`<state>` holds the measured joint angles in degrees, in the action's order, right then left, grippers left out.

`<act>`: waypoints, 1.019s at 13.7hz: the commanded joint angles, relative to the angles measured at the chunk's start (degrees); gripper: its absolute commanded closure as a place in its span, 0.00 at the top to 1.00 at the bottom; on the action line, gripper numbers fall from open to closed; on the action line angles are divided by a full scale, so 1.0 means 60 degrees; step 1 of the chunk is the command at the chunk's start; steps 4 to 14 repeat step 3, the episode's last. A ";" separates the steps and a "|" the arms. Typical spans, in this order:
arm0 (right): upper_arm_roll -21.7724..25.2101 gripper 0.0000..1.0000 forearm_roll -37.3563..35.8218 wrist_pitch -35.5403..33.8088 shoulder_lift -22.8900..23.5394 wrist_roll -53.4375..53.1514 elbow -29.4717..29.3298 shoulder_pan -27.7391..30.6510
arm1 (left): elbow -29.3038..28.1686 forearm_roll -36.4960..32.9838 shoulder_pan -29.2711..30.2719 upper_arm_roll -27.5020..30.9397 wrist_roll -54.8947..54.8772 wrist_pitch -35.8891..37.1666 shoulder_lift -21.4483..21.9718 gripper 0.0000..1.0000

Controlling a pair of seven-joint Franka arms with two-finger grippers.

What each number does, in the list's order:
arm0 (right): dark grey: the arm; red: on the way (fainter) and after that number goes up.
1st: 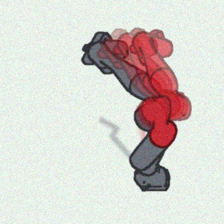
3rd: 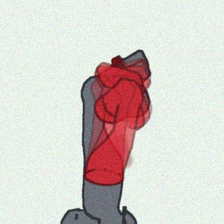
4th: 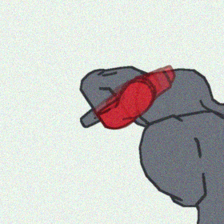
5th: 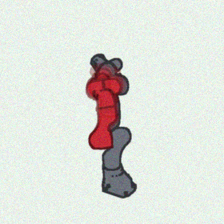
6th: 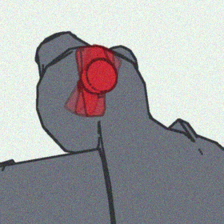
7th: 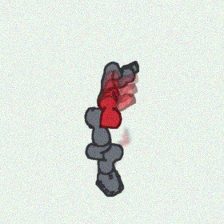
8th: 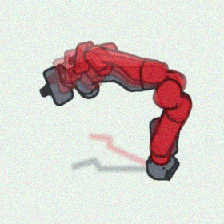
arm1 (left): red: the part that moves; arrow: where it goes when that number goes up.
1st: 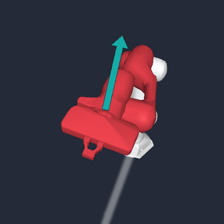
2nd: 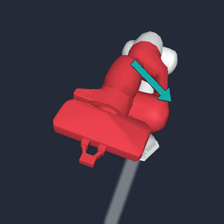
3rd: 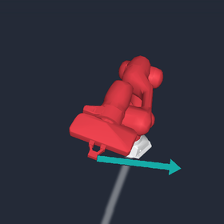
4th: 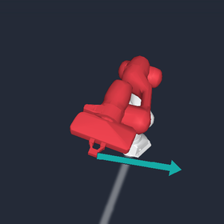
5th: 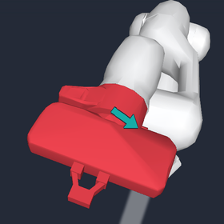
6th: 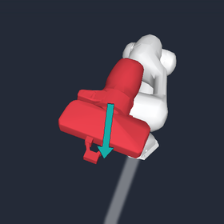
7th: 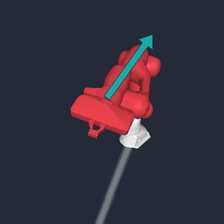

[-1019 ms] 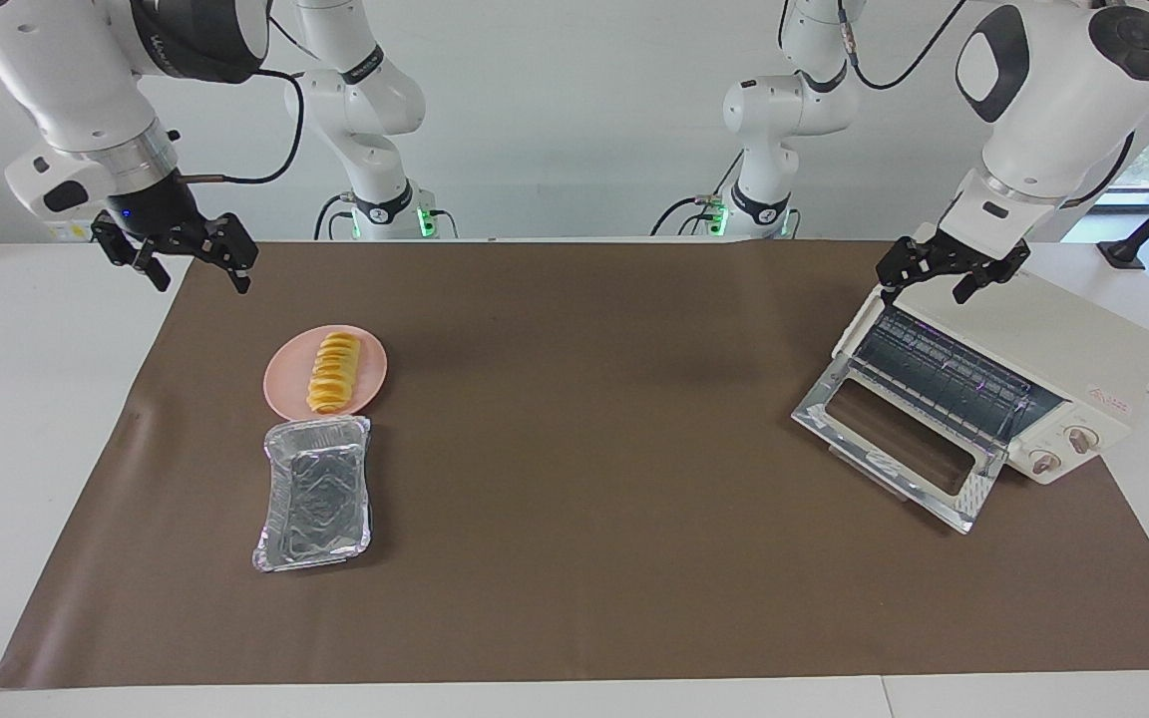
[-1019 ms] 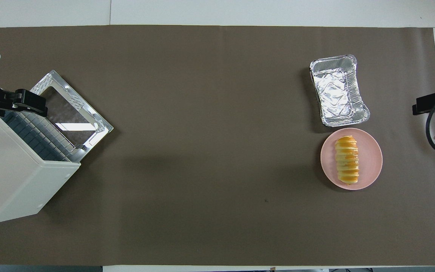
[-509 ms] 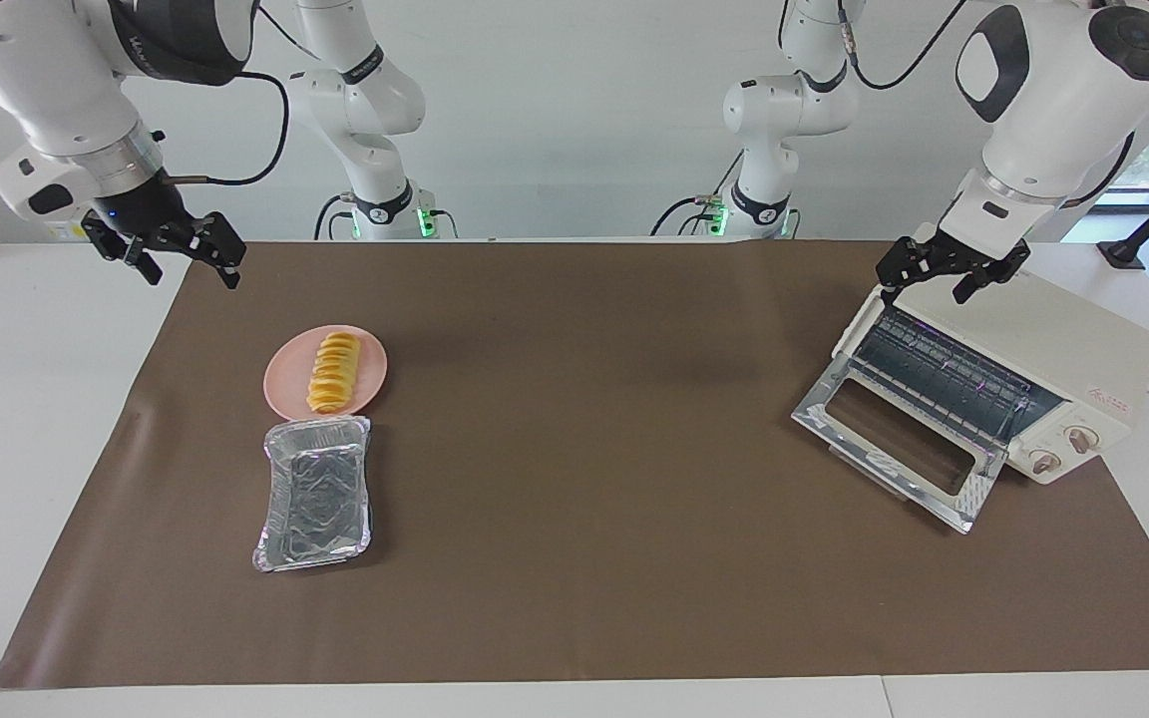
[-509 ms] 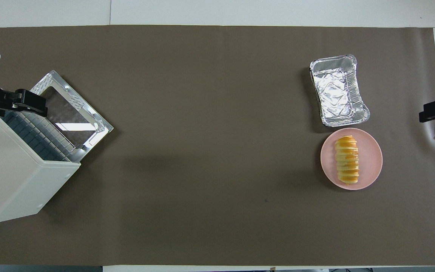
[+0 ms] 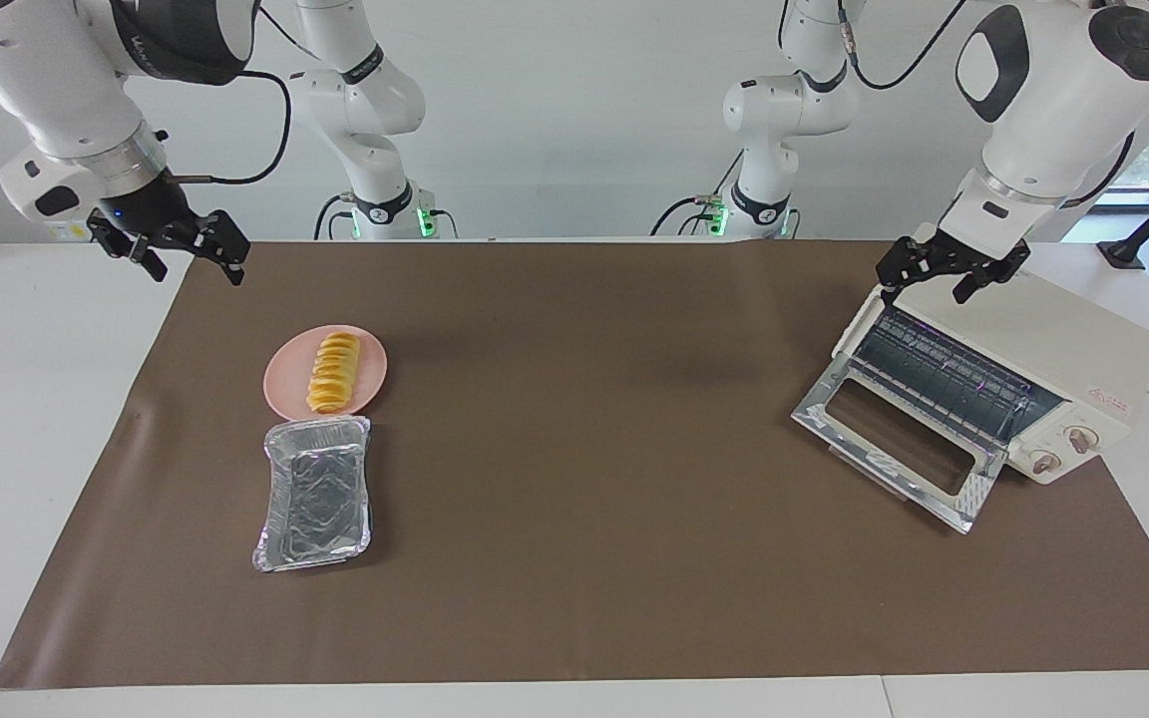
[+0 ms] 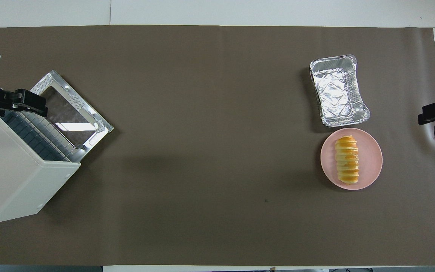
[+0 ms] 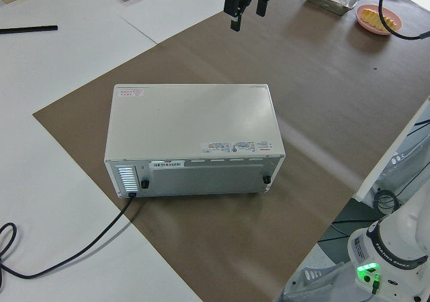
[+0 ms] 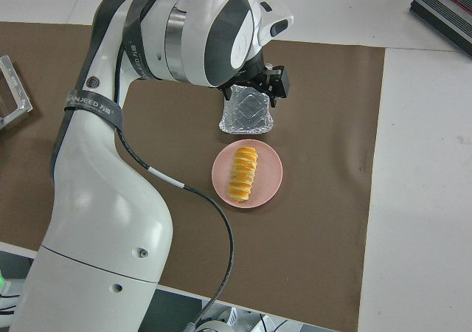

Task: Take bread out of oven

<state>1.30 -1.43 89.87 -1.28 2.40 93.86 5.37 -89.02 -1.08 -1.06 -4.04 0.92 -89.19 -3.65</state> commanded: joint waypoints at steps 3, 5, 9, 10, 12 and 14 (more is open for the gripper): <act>0.0003 1.00 0.0019 -0.0212 -0.0021 -0.0225 -0.0087 -0.0046 | -0.0222 0.0121 0.0104 -0.0045 0.0081 -0.0092 0.0183 1.00; 0.0003 1.00 0.0019 -0.0212 -0.0021 -0.0225 -0.0087 -0.0046 | -0.0222 0.0121 0.0104 -0.0045 0.0081 -0.0092 0.0183 1.00; 0.0003 1.00 0.0019 -0.0212 -0.0021 -0.0225 -0.0087 -0.0046 | -0.0222 0.0121 0.0104 -0.0045 0.0081 -0.0092 0.0183 1.00; 0.0003 1.00 0.0019 -0.0212 -0.0021 -0.0225 -0.0087 -0.0046 | -0.0222 0.0121 0.0104 -0.0045 0.0081 -0.0092 0.0183 1.00; 0.0003 1.00 0.0019 -0.0212 -0.0021 -0.0225 -0.0087 -0.0046 | -0.0222 0.0121 0.0104 -0.0045 0.0081 -0.0092 0.0183 1.00; 0.0003 1.00 0.0019 -0.0212 -0.0021 -0.0225 -0.0087 -0.0046 | -0.0222 0.0121 0.0104 -0.0045 0.0081 -0.0092 0.0183 1.00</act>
